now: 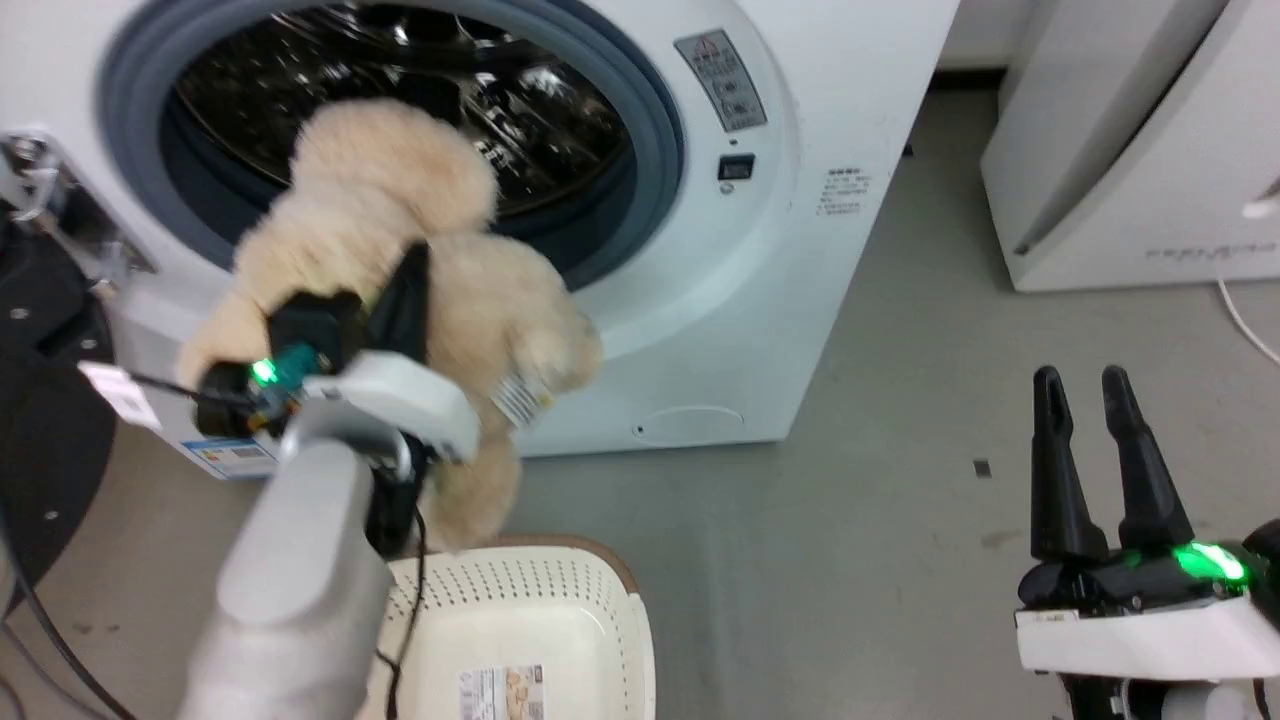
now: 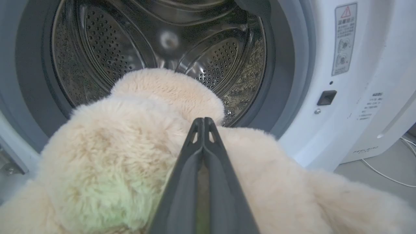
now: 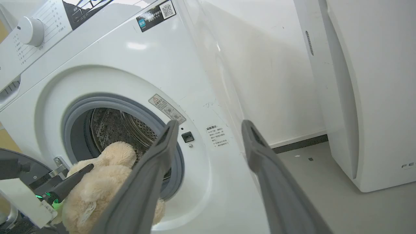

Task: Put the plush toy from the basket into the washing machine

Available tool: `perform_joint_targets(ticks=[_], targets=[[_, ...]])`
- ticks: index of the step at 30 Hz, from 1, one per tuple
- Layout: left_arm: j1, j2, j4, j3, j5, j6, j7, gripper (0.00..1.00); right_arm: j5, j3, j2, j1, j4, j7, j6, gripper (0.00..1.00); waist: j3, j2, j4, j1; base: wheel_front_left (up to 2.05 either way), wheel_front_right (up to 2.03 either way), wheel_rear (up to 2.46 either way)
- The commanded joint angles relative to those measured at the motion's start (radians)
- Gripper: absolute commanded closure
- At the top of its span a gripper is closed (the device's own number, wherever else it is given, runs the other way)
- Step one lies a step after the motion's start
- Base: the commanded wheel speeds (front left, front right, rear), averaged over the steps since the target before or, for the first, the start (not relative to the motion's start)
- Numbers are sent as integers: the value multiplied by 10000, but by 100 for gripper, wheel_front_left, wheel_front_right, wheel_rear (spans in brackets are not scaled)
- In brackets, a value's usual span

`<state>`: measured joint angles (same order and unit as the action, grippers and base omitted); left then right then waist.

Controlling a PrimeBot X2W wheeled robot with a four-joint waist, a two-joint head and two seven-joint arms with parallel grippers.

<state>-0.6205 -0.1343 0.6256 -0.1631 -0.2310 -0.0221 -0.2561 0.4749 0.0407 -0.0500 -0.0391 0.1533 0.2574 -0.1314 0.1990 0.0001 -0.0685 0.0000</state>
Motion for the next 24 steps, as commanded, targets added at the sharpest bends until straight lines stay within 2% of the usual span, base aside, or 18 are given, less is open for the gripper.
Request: perform_joint_targets(ticks=[1,13,24], targets=[[-321,-91,4,95,27,-35,-57,100,16,29,-2,-206,55,44,7,0,399,-1,-267,0,0,0,0],[-3158,-860,1475,957,123,-2,-57,100,247,204,-2,-1113,166,44,7,0,2227,-1,-1335,0,0,0,0],[-5253,-1668,2139,1588,193,72,-57,100,495,412,-2,-1906,369,44,7,0,3789,-1,-2040,0,0,0,0]])
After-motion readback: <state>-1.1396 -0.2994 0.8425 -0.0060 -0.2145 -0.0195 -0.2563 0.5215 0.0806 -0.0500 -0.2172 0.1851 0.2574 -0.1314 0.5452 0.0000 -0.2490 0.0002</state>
